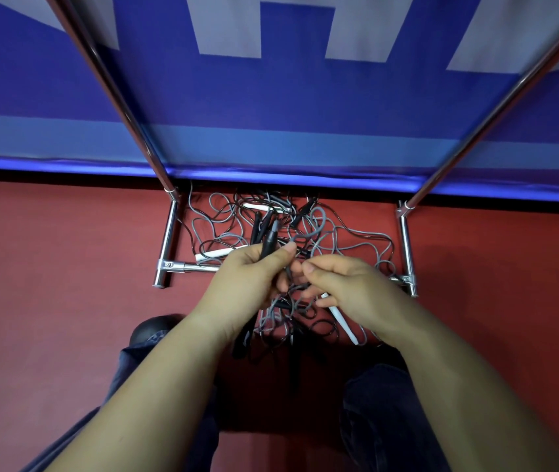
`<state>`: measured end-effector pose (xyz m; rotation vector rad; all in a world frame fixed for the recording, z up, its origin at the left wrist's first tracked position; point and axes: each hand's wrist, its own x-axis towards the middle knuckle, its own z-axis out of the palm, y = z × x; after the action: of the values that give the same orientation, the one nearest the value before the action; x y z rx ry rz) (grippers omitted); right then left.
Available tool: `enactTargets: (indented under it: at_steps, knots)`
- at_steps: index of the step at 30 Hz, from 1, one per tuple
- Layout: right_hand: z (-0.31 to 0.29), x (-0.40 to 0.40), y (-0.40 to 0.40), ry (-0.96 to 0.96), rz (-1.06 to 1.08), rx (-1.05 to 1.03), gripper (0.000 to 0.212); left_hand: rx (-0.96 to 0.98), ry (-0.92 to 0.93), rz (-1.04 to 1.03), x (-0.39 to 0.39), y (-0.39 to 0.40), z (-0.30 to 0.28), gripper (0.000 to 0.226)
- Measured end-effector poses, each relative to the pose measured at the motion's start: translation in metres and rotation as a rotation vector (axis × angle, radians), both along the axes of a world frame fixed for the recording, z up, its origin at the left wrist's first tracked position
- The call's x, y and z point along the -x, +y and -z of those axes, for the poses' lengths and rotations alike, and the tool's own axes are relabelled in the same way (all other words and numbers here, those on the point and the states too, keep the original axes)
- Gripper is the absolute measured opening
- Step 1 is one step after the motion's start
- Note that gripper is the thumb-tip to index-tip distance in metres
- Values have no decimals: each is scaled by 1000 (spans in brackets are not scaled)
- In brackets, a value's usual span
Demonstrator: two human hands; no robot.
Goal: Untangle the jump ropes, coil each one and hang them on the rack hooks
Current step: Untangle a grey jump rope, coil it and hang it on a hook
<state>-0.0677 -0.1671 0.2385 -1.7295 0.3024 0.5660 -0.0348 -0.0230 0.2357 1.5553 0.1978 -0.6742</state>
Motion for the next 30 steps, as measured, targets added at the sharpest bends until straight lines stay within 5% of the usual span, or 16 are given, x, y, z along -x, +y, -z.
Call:
enactTargets:
  at_steps: [8, 14, 17, 20, 23, 27, 30]
  knots:
    - [-1, 3, 3, -41, -95, -39, 27, 148, 7, 49, 0, -1, -5, 36]
    - [4, 2, 2, -142, -24, 186, 17, 151, -37, 58, 0, -2, -4, 19]
    - [0, -3, 3, -99, 179, -26, 23, 25, -36, 56, -1, 0, 0, 16]
    - [-9, -8, -5, -37, 409, -375, 24, -116, -27, 165, 2, 1, 5, 40]
    - [-13, -8, -6, -1, 486, -527, 24, -87, -35, 183, 5, 1, 3, 41]
    - [-11, -9, -5, -104, 432, -332, 21, -49, -90, 142, 3, 0, 2, 38]
    - [-7, -6, -2, -123, 194, -87, 23, 43, -27, 25, -1, 0, -1, 39]
